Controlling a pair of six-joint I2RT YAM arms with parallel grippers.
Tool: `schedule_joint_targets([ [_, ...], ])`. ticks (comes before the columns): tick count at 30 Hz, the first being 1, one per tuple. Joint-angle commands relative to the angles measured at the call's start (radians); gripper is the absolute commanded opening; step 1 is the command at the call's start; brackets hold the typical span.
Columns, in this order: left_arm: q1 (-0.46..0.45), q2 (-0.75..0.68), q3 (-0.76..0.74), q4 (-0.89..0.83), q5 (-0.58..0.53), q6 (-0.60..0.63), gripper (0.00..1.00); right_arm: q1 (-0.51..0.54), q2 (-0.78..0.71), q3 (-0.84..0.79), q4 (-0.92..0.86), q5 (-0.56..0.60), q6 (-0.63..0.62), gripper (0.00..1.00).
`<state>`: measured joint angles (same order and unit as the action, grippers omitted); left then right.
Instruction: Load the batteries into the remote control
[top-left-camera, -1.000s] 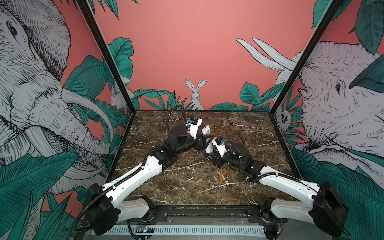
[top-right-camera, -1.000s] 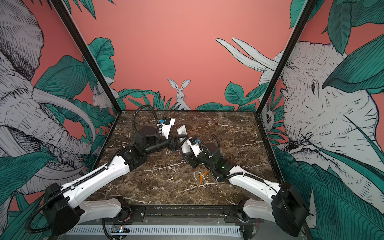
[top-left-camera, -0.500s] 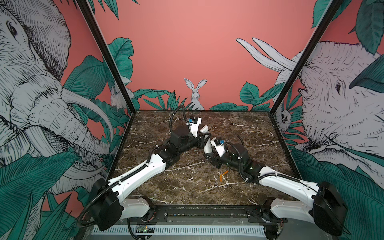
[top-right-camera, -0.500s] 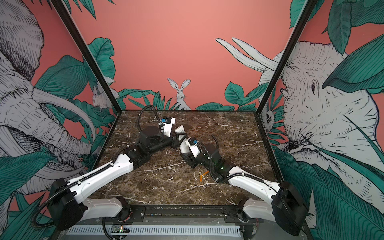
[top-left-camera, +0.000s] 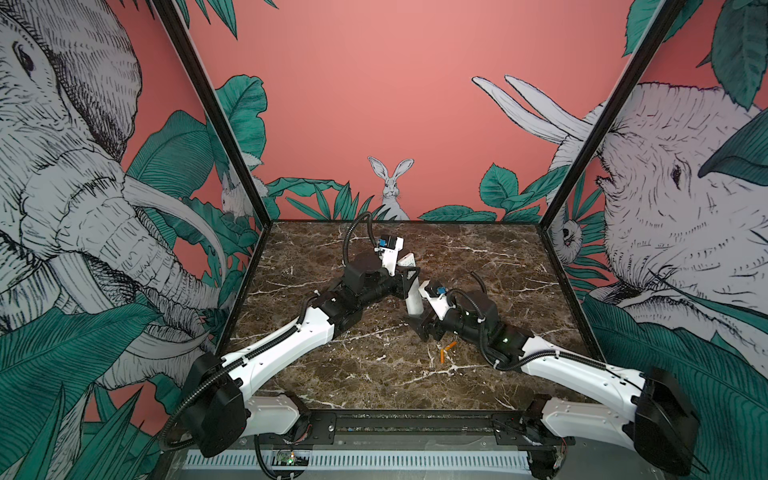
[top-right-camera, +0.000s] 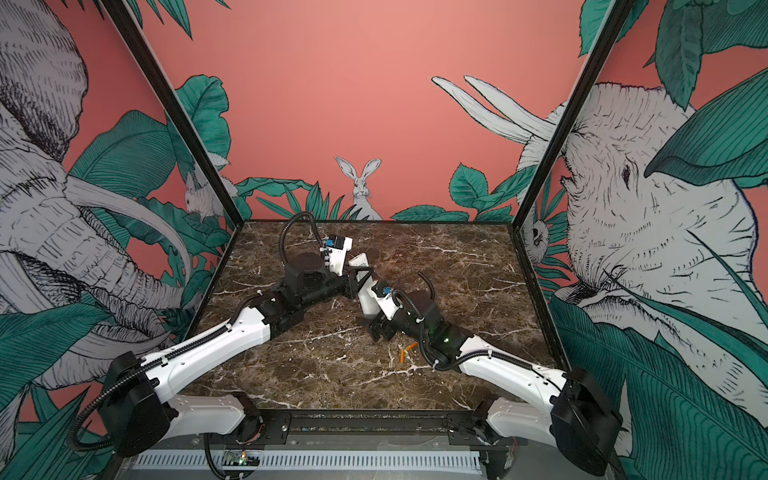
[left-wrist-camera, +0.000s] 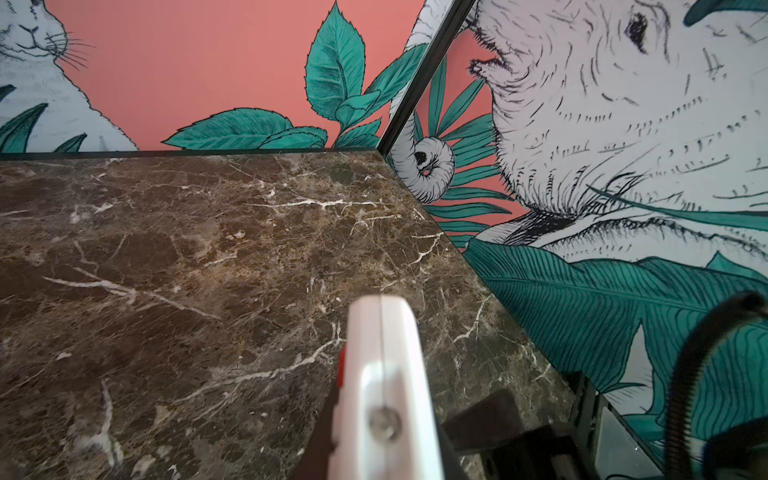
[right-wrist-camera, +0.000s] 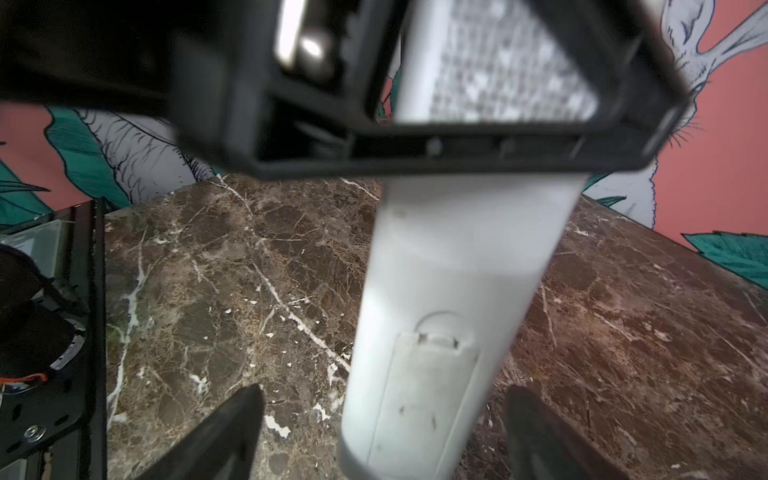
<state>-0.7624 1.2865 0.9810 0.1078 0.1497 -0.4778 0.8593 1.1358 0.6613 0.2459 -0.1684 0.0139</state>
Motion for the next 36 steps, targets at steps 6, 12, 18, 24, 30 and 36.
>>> schedule_joint_targets([
  [6, 0.055, -0.040, -0.030, -0.036, 0.138, -0.009, 0.00, 0.043, -0.142, -0.038, -0.126, -0.046, -0.216, 0.99],
  [12, 0.116, -0.042, 0.001, -0.157, 0.286, 0.010, 0.00, 0.063, -0.249, -0.068, -0.189, -0.192, -0.358, 0.97],
  [18, 0.131, -0.042, -0.015, -0.189, 0.419, -0.006, 0.00, 0.095, -0.254, -0.061, -0.165, -0.251, -0.425, 0.96],
  [24, 0.130, -0.087, -0.072, -0.127, 0.473, -0.045, 0.00, 0.114, -0.165, -0.006, -0.173, -0.265, -0.486, 0.95],
  [30, 0.131, -0.100, -0.084, -0.137, 0.498, -0.054, 0.00, 0.124, -0.105, 0.038, -0.170, -0.255, -0.526, 0.94],
  [36, 0.130, -0.094, -0.079, -0.126, 0.523, -0.058, 0.00, 0.129, -0.070, 0.050, -0.156, -0.239, -0.529, 0.92],
])
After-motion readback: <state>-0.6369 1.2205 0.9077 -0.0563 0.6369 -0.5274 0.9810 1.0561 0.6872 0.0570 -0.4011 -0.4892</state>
